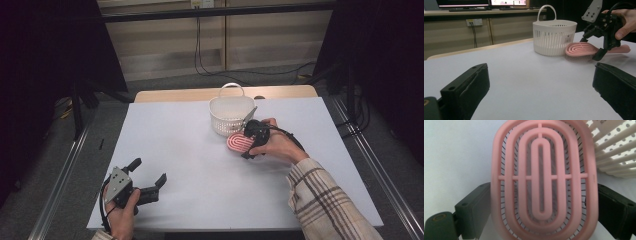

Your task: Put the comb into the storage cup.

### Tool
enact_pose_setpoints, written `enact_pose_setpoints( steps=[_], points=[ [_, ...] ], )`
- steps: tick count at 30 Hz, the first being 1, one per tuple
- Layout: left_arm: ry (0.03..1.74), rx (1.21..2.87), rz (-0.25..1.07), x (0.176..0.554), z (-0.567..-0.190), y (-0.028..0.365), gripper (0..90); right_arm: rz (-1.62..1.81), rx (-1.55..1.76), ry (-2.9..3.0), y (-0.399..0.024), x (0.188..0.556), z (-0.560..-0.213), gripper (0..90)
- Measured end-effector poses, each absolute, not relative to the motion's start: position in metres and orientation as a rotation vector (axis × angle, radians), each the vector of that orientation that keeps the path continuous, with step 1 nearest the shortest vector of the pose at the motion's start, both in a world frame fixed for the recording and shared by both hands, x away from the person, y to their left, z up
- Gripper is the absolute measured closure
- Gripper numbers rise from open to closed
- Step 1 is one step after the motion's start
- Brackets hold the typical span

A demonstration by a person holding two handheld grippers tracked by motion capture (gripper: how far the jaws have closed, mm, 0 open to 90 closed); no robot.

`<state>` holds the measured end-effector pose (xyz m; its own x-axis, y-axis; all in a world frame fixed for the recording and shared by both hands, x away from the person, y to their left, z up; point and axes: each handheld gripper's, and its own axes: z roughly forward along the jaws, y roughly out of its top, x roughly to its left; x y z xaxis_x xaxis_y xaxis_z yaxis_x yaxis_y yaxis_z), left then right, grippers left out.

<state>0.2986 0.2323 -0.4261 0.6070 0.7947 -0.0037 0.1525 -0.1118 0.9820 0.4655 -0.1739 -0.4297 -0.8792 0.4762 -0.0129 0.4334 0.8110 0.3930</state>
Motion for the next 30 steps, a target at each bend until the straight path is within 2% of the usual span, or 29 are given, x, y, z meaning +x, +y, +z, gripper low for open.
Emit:
enact_pose_setpoints(
  steps=[4, 10, 13, 25, 30],
  points=[
    [0.808, 1.627, 0.645, 0.2996, -0.427, 0.2317, 1.0, 0.584, 0.736, 2.885, -0.1722, 0.4664, -0.4323, 6.6],
    [0.812, 1.63, 0.641, 0.2998, -0.4274, 0.2314, 1.1, 0.576, 0.726, 2.894, -0.1699, 0.4679, -0.4346, 7.4],
    [0.815, 1.639, 0.638, 0.3003, -0.4278, 0.2311, 1.0, 0.569, 0.721, 2.888, -0.1683, 0.4683, -0.436, 10.6],
    [0.819, 1.649, 0.629, 0.3011, -0.429, 0.2305, 1.1, 0.556, 0.743, 2.928, -0.1687, 0.472, -0.4391, 9.7],
    [0.822, 1.648, 0.626, 0.3009, -0.4293, 0.2299, 1.0, 0.532, 0.742, 2.94, -0.1669, 0.4729, -0.4374, 13.4]
  ],
)
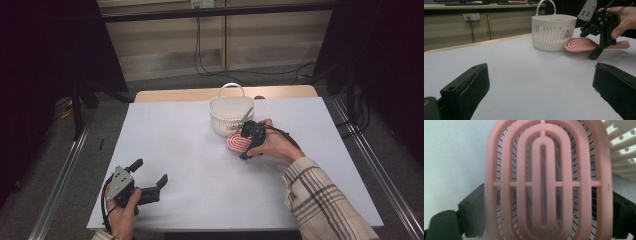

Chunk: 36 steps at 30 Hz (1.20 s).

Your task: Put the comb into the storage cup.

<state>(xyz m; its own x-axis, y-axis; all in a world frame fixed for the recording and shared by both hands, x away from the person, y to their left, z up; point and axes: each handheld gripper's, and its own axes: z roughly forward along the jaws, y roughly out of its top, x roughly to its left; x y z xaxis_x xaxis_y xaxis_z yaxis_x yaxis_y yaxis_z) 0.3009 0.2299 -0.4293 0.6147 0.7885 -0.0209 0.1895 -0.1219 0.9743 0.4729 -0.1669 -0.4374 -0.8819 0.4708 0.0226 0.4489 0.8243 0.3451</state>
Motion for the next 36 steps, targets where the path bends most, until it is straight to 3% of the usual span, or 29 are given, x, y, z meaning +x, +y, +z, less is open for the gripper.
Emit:
enact_pose_setpoints(
  steps=[3, 36],
  points=[
    [0.814, 1.658, 0.629, 0.301, -0.429, 0.229, 1.0, 0.528, 0.728, 2.948, -0.168, 0.474, -0.435, 19.6],
    [0.815, 1.653, 0.627, 0.301, -0.429, 0.23, 1.1, 0.502, 0.719, 2.956, -0.168, 0.468, -0.425, 20.4]
  ],
)
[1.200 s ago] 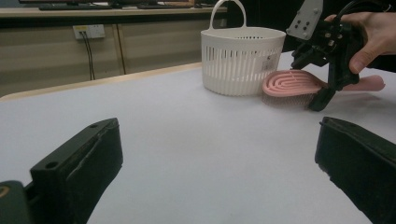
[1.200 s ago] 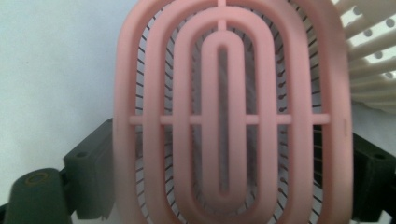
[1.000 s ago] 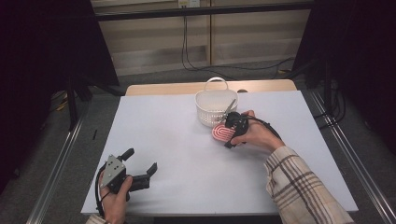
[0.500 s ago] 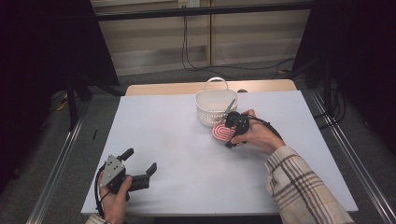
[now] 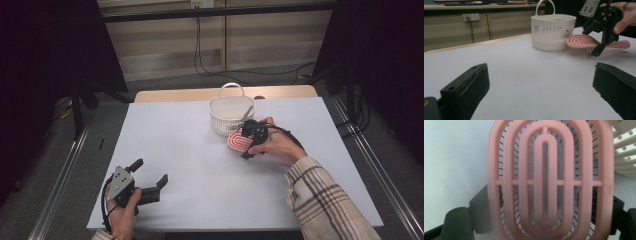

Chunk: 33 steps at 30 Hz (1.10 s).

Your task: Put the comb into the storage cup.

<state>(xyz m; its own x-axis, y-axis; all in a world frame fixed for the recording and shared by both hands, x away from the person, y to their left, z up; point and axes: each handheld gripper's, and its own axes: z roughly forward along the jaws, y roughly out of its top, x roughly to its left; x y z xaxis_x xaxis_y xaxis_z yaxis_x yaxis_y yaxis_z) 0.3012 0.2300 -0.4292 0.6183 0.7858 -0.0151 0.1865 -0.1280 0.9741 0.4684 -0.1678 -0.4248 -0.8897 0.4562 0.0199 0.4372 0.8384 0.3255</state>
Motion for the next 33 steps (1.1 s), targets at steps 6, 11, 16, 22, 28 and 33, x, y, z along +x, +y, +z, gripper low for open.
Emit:
enact_pose_setpoints(
  steps=[6, 11, 16, 22, 28, 33],
  points=[
    [0.814, 1.655, 0.629, 0.301, -0.429, 0.23, 1.1, 0.505, 0.731, 2.952, -0.171, 0.467, -0.419, 20.5],
    [0.817, 1.653, 0.63, 0.301, -0.429, 0.23, 1.1, 0.494, 0.712, 2.962, -0.17, 0.464, -0.418, 20.4],
    [0.816, 1.654, 0.629, 0.301, -0.429, 0.23, 1.1, 0.501, 0.715, 2.959, -0.169, 0.463, -0.416, 20.4],
    [0.816, 1.651, 0.629, 0.301, -0.429, 0.23, 1.0, 0.526, 0.727, 2.951, -0.171, 0.462, -0.411, 20.4],
    [0.816, 1.653, 0.63, 0.301, -0.429, 0.23, 1.0, 0.535, 0.763, 2.95, -0.176, 0.462, -0.405, 20.5],
    [0.814, 1.657, 0.632, 0.301, -0.429, 0.23, 1.0, 0.537, 0.76, 2.944, -0.179, 0.462, -0.399, 20.5]
  ],
)
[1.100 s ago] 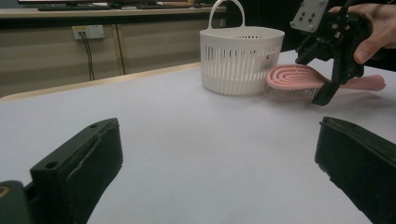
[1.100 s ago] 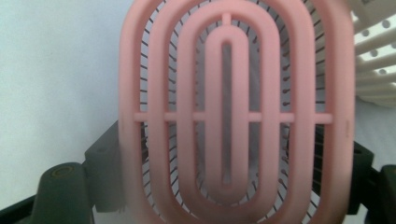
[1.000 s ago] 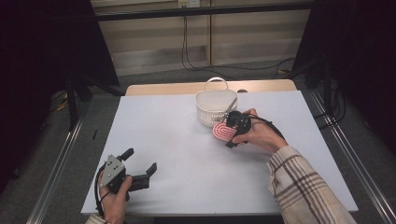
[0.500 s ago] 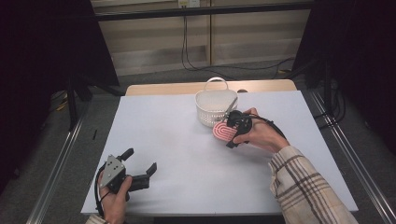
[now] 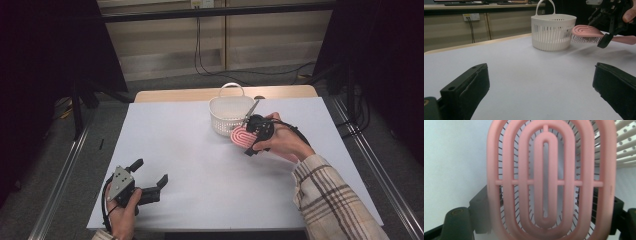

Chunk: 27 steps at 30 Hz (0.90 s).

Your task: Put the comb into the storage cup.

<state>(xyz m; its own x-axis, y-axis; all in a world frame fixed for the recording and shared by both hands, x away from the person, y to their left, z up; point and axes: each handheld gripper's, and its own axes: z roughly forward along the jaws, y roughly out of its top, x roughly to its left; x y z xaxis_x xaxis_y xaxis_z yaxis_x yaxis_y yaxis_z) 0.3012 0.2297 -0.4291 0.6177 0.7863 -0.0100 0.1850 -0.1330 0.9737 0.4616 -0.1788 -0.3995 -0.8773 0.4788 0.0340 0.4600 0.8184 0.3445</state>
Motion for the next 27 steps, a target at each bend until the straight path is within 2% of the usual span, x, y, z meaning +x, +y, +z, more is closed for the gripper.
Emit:
enact_pose_setpoints(
  steps=[27],
  points=[
    [0.809, 1.654, 0.63, 0.301, -0.429, 0.229, 1.1, 0.563, 0.802, 2.862, -0.192, 0.458, -0.373, 21.7]
  ],
)
